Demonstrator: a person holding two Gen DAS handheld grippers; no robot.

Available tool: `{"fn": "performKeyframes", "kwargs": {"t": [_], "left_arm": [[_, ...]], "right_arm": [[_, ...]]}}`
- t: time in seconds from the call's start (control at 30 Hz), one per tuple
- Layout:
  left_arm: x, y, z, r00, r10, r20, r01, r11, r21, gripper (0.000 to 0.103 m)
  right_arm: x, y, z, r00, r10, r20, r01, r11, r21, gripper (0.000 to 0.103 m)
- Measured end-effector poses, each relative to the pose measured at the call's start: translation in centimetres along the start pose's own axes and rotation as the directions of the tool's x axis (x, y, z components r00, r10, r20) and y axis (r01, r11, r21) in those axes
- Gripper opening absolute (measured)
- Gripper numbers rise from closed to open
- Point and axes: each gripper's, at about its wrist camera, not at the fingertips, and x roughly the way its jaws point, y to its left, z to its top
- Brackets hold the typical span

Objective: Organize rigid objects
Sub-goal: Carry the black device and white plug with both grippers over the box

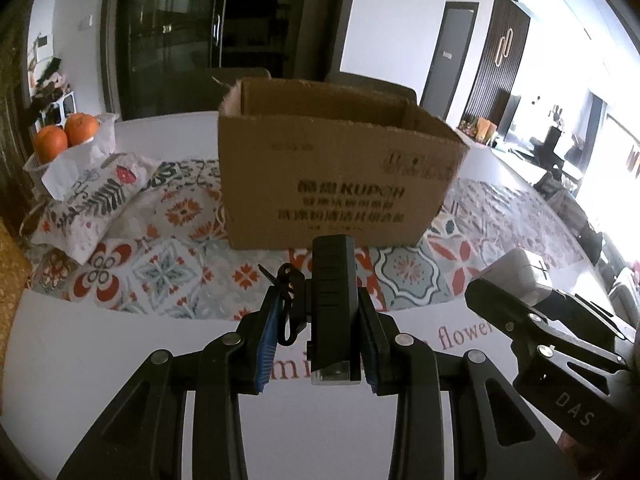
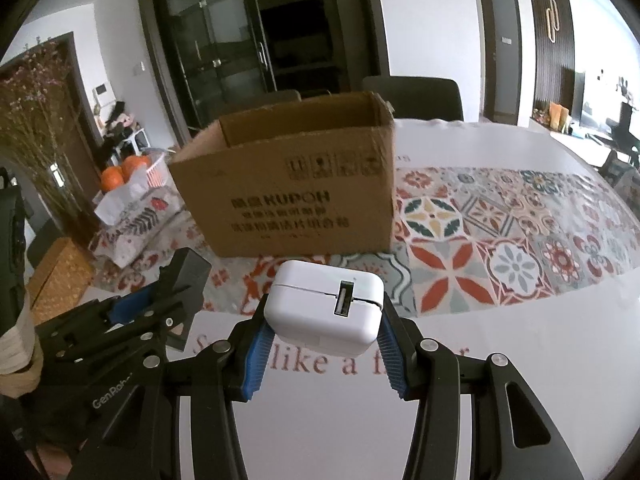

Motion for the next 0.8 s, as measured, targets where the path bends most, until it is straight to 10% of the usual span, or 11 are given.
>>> {"fn": "performKeyframes", "kwargs": {"t": [0.8], "left_arm": [[-2.1, 1.2, 7.4, 0.992, -0.009, 0.126, 0.008, 1.000, 0.014, 0.035]], "right_arm": [[-0.6, 2.3, 7.3, 0.992, 0.028, 0.121, -0.022, 0.999, -0.050, 0.049]]}}
